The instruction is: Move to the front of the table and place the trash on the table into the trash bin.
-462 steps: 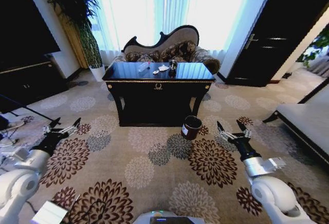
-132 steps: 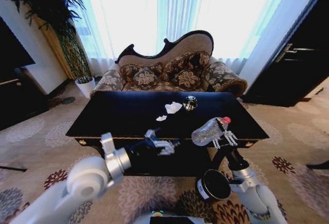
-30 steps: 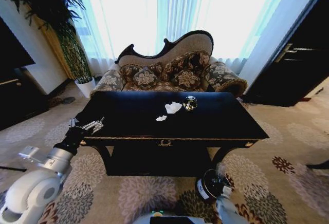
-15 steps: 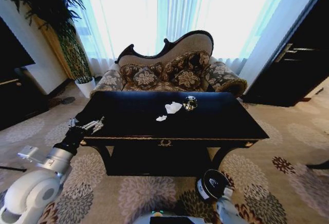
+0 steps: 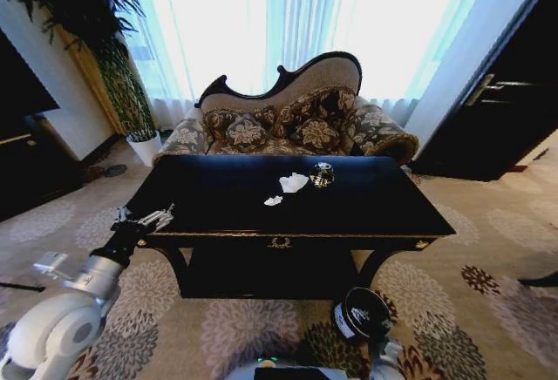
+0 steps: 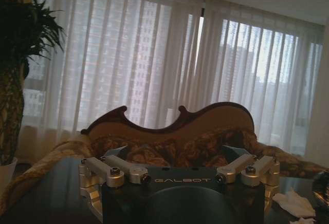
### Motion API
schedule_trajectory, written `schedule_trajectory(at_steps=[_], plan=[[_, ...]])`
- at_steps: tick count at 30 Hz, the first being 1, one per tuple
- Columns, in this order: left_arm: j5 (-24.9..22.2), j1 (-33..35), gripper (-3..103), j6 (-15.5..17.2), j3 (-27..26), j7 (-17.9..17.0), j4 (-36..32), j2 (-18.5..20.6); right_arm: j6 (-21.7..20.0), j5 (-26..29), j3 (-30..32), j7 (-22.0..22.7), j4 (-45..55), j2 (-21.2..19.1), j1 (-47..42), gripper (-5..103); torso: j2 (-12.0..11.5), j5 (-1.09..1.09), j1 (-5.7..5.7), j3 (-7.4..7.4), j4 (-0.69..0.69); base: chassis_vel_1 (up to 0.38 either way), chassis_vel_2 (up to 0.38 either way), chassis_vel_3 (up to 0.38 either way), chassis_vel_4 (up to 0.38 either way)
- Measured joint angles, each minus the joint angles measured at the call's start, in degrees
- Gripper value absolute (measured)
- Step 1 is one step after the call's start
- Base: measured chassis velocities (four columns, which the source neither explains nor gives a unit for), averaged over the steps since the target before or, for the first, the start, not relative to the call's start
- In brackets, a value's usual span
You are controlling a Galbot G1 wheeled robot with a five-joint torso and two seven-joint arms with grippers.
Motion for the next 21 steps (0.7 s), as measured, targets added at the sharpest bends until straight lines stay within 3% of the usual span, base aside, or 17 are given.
schedule_trajectory(at_steps=[11, 21], plan=[[0.2, 0.8, 100, 0.6, -0.9, -0.3, -0.2, -0.4, 4.5, -3.4, 2.7, 2.4, 12.3, 4.1, -10.5, 100, 0.0, 0.01, 0.00, 0.01, -0.01, 0.000, 0.000, 0.000, 0.000], [0.2, 0.8, 100, 0.6, -0.9, -0.3, -0.2, -0.4, 5.9, -3.1, 4.2, 3.6, 24.9, 7.7, -16.9, 100, 0.0, 0.00, 0.00, 0.01, 0.00, 0.000, 0.000, 0.000, 0.000]])
